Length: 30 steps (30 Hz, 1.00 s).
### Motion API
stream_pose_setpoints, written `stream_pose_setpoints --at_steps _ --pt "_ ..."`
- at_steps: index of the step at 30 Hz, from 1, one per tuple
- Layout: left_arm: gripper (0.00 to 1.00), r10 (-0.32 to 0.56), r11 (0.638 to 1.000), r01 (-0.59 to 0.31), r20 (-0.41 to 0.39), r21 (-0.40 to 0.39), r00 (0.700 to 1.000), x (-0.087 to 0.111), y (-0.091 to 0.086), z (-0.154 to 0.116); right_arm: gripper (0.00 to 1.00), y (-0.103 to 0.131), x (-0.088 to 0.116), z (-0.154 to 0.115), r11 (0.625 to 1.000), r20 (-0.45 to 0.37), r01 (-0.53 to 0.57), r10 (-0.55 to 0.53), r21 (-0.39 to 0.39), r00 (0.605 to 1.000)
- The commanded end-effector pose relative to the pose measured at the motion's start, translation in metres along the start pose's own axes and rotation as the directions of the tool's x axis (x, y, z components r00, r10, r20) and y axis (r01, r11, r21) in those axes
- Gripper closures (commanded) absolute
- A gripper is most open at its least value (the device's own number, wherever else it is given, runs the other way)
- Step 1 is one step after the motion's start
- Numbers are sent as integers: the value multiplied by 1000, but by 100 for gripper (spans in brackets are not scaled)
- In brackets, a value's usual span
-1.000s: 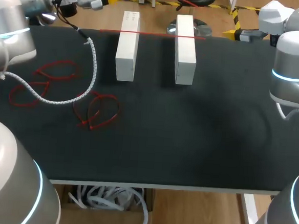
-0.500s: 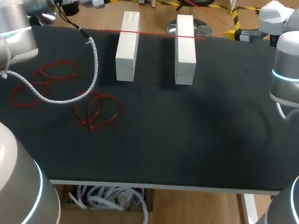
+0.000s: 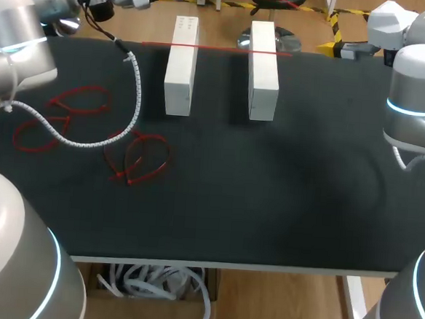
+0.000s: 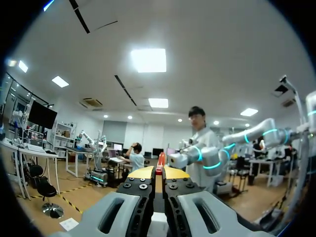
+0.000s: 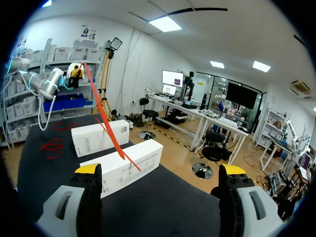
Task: Grab the tape and strap the tape.
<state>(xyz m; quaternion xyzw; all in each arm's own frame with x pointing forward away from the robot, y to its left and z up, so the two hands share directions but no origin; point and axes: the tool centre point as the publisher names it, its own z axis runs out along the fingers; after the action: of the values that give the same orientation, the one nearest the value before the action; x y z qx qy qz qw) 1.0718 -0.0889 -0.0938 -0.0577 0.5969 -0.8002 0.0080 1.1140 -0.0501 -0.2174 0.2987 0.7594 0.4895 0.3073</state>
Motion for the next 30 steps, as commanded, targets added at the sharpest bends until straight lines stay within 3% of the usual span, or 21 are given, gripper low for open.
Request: stream_pose_setpoints --at_steps 1,20,24,30 --pt "100 3 1000 -3 18 0 1000 5 -1 1 0 0 0 0 1000 0 0 0 1 1000" --pt "100 3 1000 -3 18 0 1000 5 -1 1 0 2 2 2 1000 10 19 -19 17 1000" --pt "100 3 1000 -3 18 0 1000 5 -1 1 0 5 2 1 991 158 103 -116 87 981" --pt "100 3 1000 -3 18 0 1000 5 -1 1 0 0 0 -8 982 373 84 -142 167 917"
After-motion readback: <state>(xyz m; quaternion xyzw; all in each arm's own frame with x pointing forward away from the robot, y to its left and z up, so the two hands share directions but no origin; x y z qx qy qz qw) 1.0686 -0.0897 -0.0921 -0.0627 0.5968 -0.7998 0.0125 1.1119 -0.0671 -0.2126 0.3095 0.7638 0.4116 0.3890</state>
